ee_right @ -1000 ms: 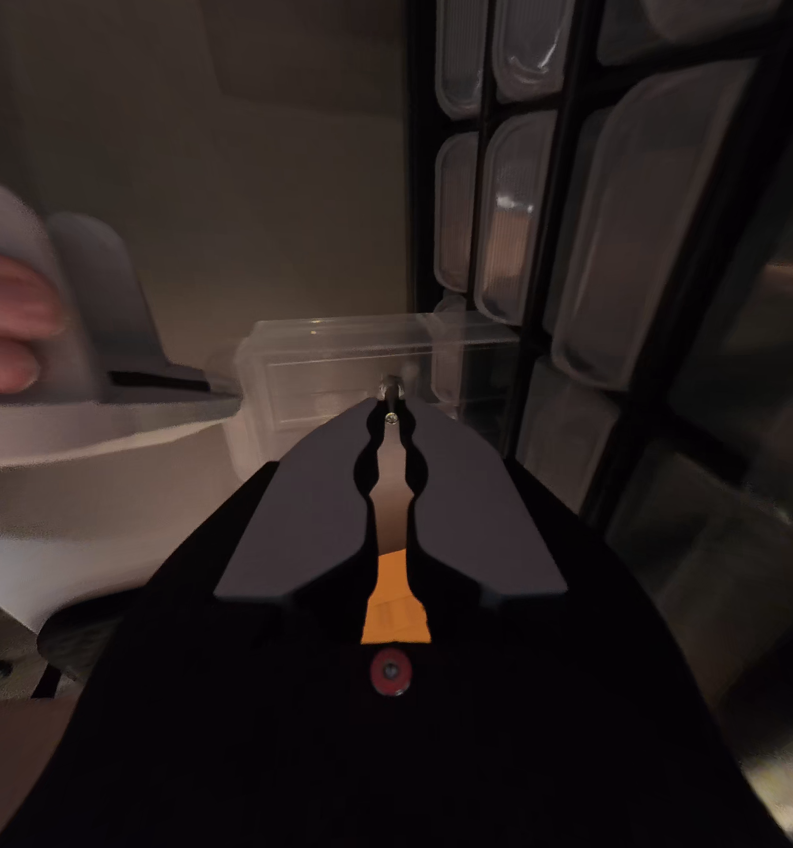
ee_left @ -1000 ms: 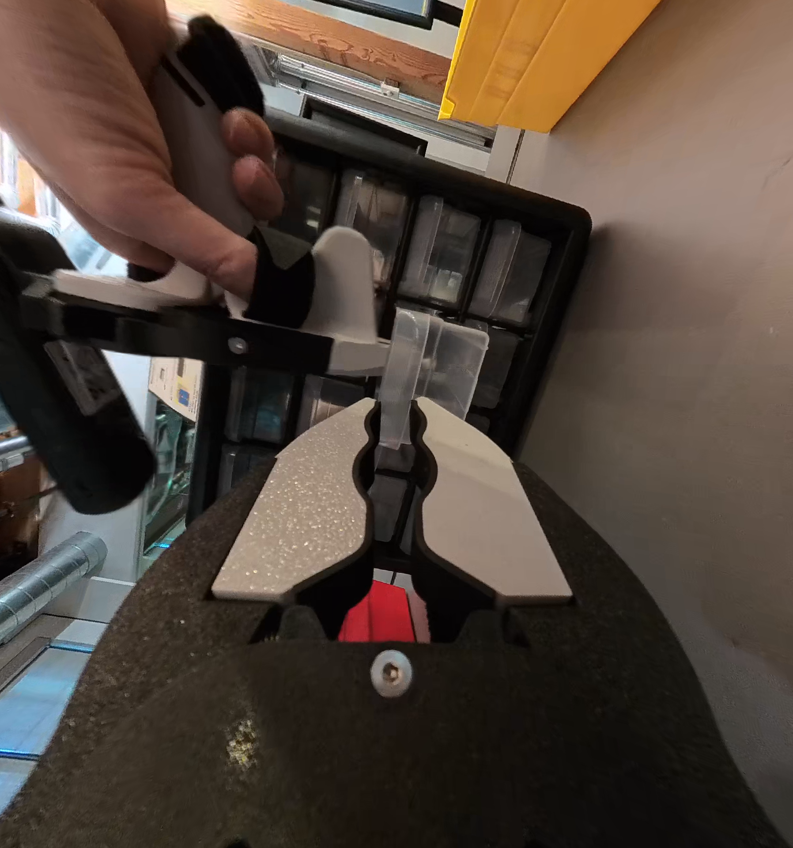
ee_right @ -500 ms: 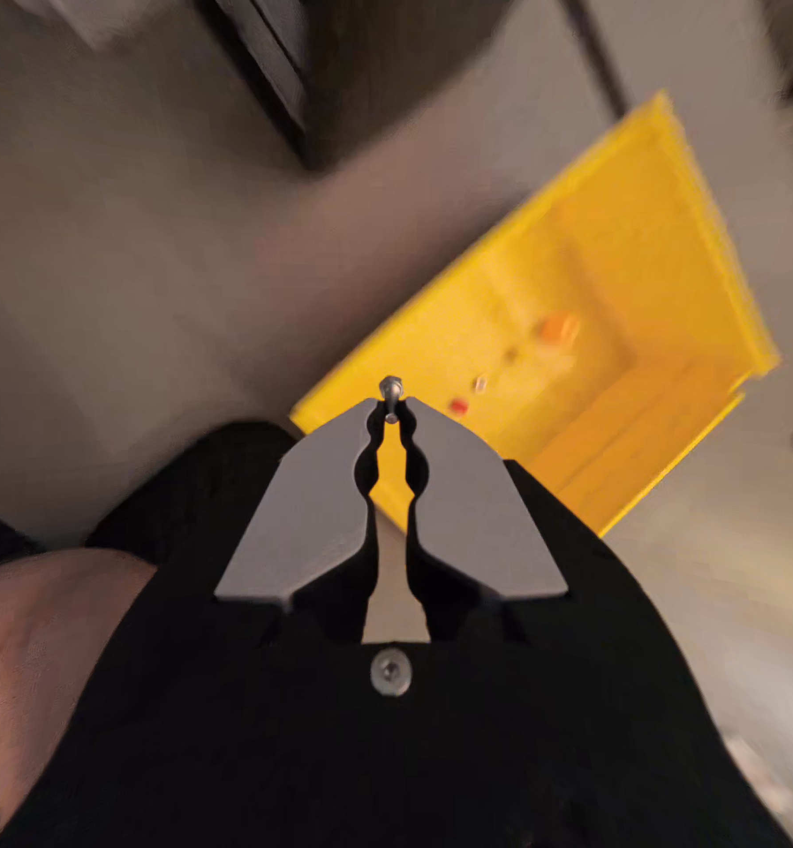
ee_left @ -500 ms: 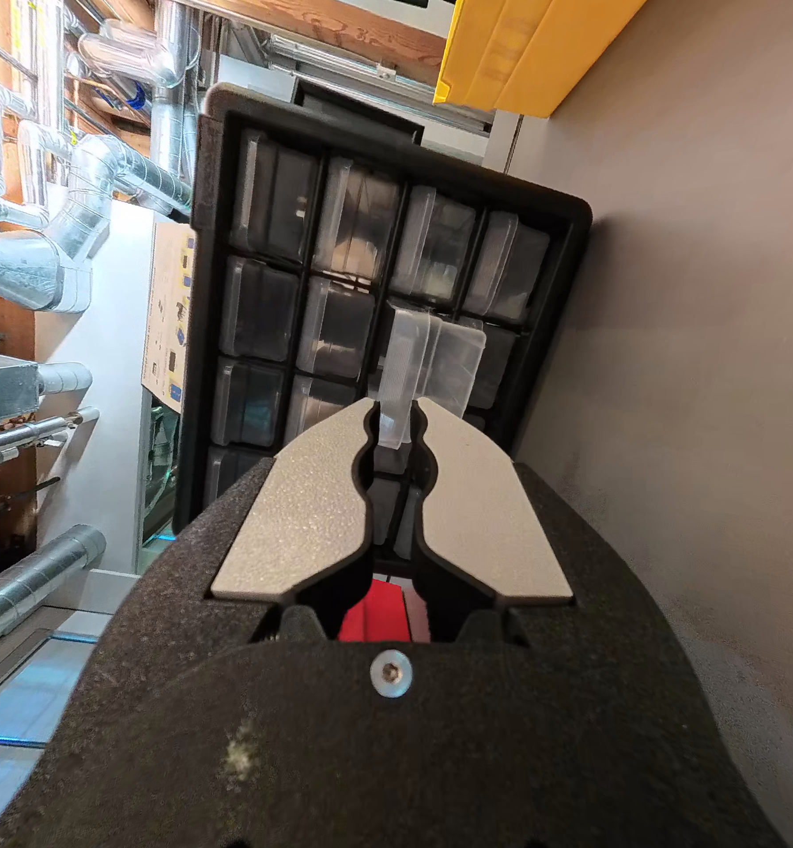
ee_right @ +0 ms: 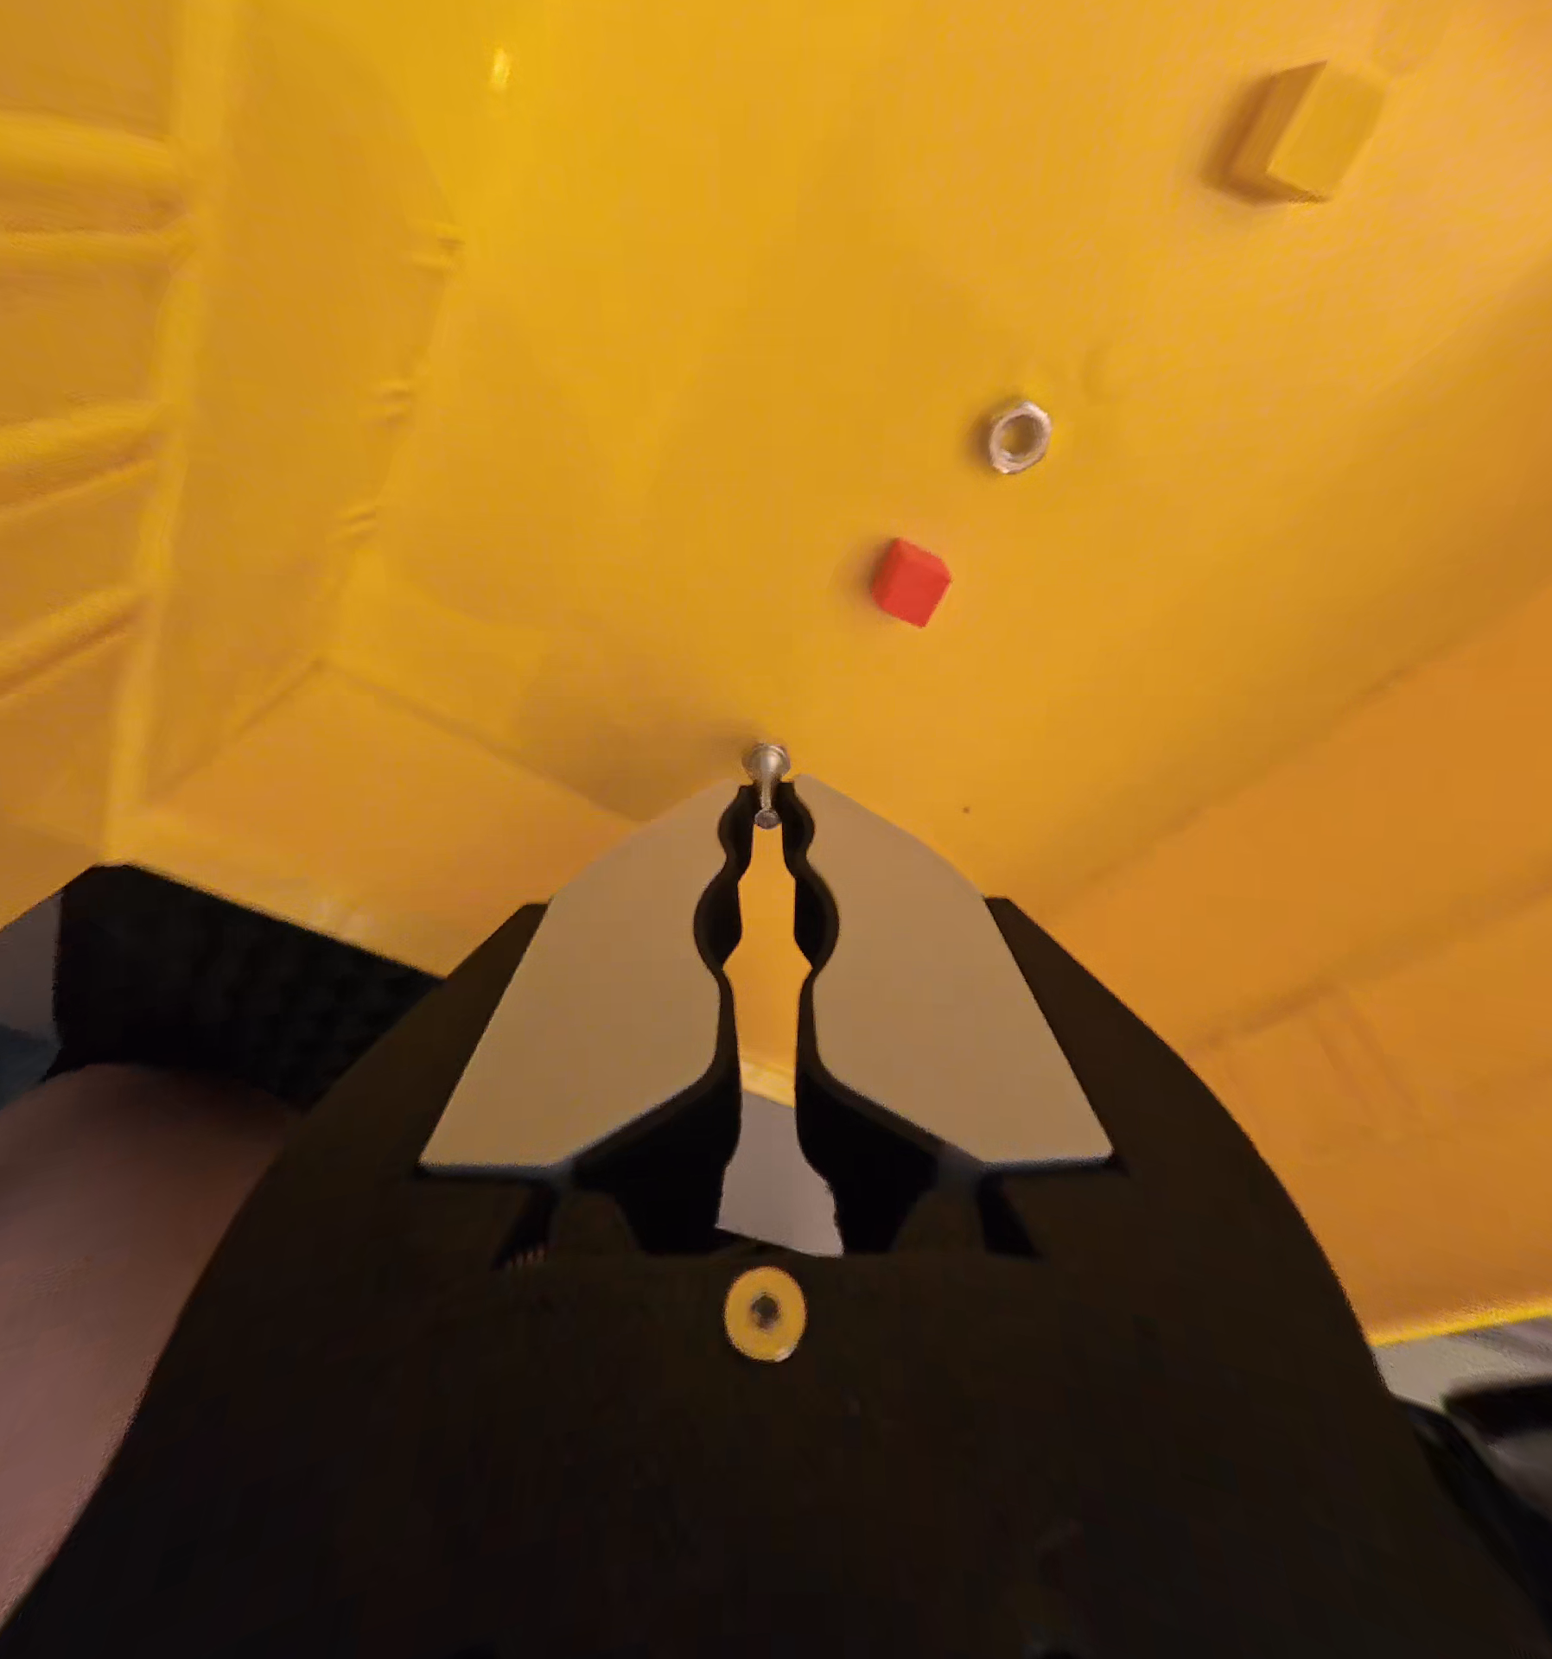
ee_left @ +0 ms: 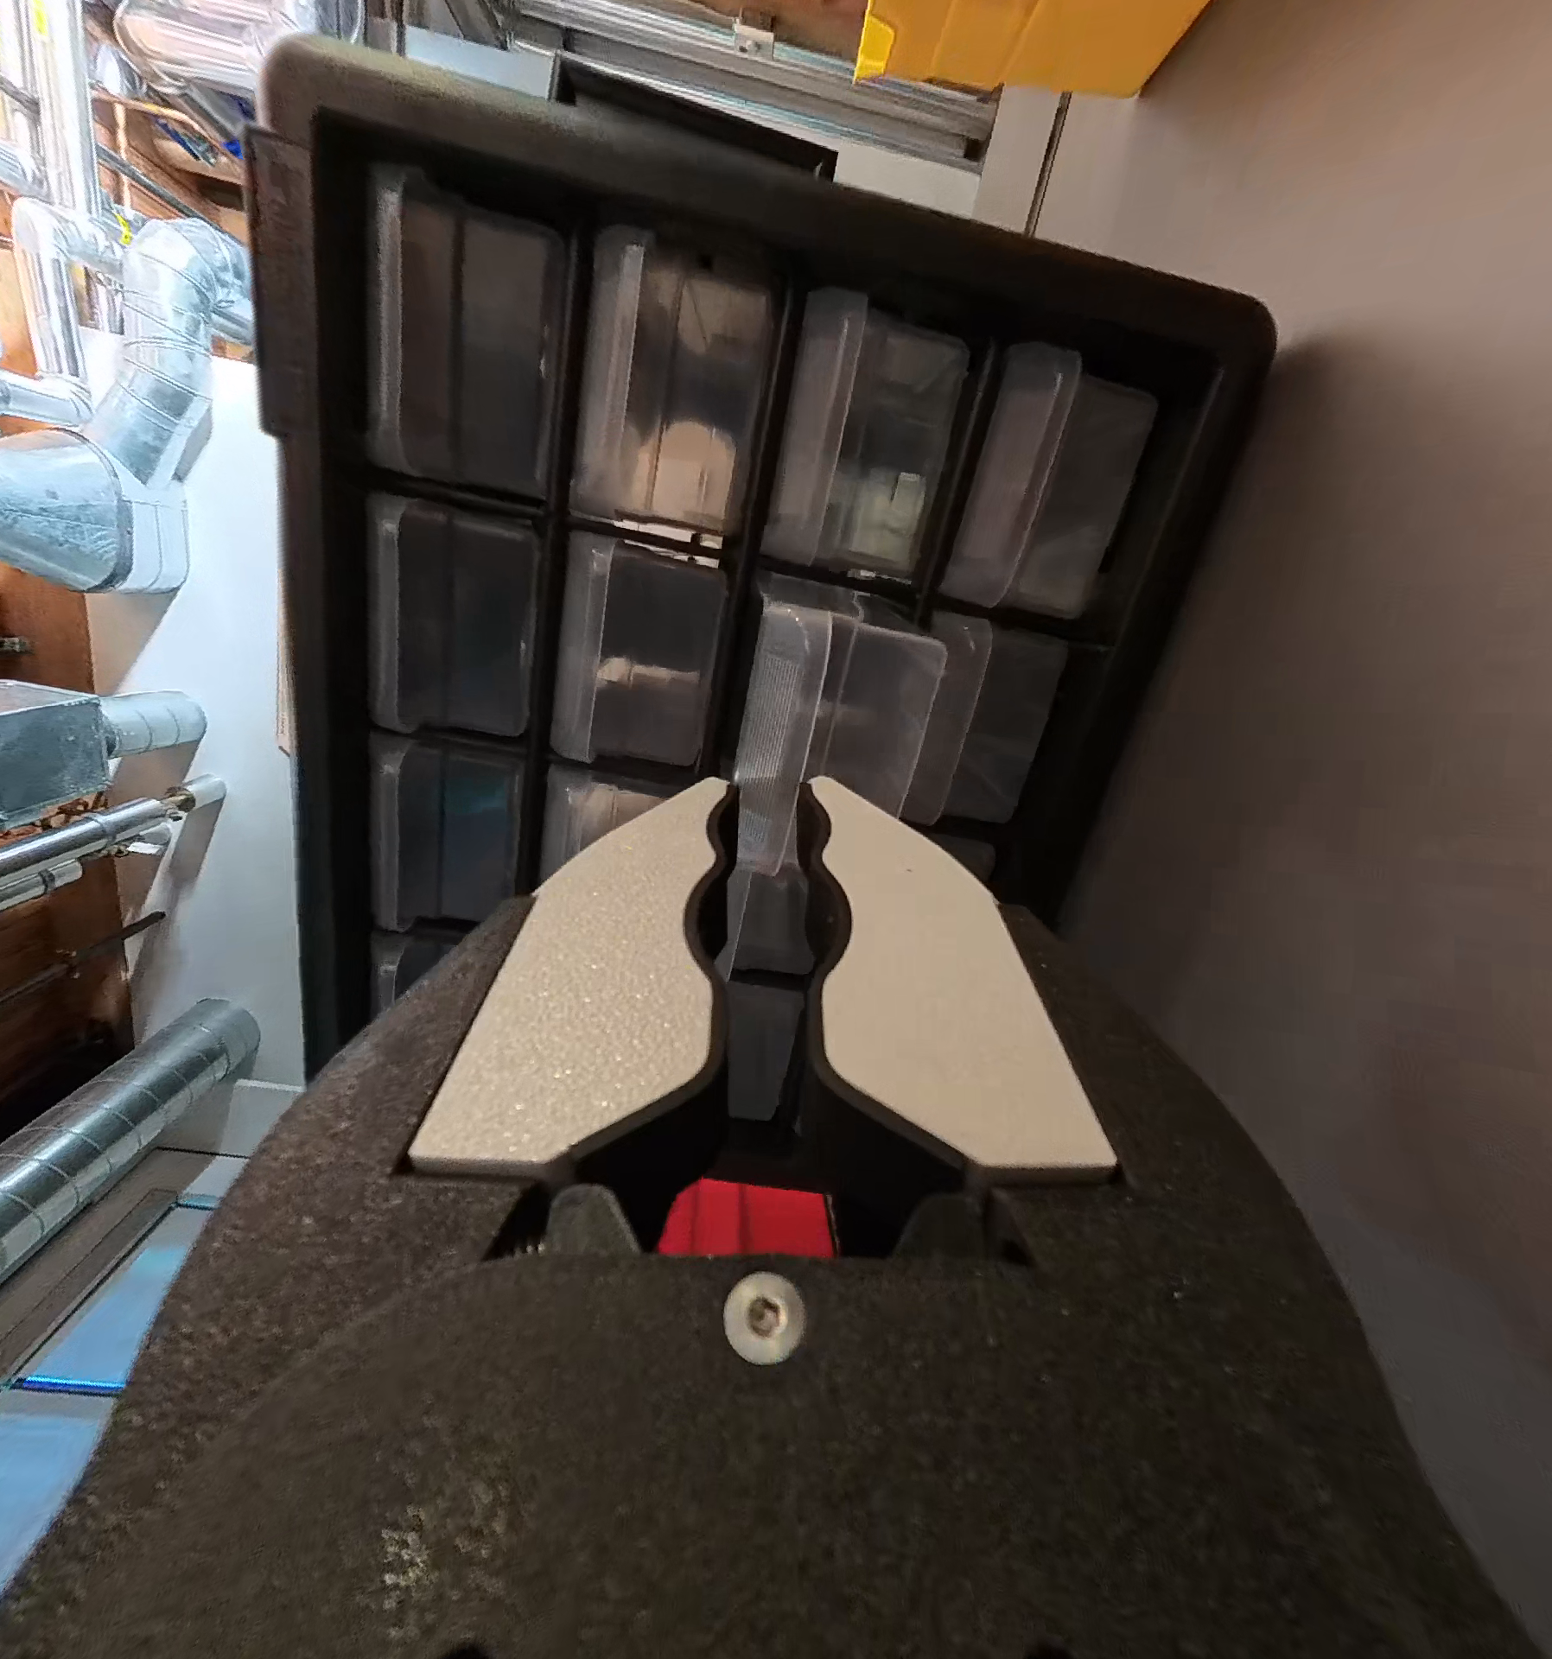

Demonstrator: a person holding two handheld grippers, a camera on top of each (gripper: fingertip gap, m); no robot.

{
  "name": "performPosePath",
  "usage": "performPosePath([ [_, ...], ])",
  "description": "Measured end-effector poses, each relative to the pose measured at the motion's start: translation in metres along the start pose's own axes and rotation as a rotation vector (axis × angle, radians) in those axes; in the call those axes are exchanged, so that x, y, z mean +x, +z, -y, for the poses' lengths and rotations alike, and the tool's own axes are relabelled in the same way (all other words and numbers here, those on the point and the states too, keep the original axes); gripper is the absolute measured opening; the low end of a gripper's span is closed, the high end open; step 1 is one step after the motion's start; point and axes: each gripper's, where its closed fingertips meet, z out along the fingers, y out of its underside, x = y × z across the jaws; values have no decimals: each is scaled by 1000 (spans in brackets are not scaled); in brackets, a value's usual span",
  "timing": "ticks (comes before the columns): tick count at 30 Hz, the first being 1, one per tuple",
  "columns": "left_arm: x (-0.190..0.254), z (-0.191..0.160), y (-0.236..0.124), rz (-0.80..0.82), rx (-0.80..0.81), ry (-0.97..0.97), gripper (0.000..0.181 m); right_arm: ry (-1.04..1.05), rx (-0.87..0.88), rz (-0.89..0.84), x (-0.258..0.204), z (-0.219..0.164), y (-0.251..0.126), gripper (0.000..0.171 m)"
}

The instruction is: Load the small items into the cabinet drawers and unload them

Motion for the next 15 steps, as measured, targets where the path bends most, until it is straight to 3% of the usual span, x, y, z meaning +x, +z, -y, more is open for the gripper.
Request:
performPosePath([
  [15,-2,-4,31,4,-45,-2,12,70,45,-40,10,6,-5,14],
])
